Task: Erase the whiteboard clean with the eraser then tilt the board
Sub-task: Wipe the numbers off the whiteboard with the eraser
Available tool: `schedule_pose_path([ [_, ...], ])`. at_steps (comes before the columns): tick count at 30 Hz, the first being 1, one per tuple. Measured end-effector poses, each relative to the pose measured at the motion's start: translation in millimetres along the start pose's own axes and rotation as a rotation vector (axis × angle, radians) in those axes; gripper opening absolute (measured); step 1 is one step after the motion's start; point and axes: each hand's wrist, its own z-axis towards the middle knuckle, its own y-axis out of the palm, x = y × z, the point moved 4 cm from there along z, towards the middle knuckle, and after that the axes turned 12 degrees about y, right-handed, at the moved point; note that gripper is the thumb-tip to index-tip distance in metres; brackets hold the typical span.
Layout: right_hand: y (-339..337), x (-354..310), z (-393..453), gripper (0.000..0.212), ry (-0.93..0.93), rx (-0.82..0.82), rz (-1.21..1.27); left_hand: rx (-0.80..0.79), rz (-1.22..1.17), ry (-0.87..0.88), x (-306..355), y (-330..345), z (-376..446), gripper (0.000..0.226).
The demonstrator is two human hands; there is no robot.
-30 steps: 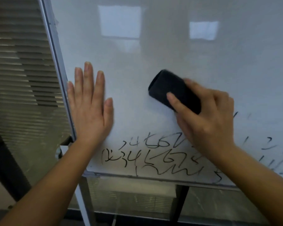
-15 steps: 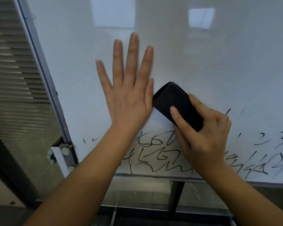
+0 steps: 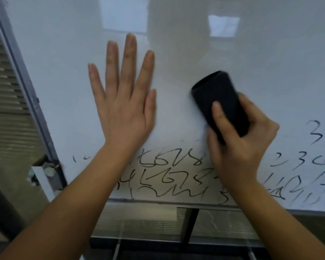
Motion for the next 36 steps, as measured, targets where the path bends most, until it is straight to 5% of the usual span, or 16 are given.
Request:
schedule_pose_path([
  [11,18.6,-8.4,-48.2,0.045,-0.214,-0.053,-0.018,0.002,0.020,0.013,0.0,0.8,-1.2,0.052],
  [19,-20.1,52.4,1.0,0.037,0.161,0.122,-0.065,0.015,0.031,0.016,0.1,3.8,-1.4,0.051],
  [26,3.8,11.2,-15.2,0.041,0.378,0.212,0.051,-0.019,-0.008,-0.004,0.1,-4.0,-0.3,0.050],
  [36,20.5,-14.2,-61.1,0.059,0.117,-0.034,-0.033,-0.023,-0.052,0.001,3.6,-8.1,1.6,0.049],
])
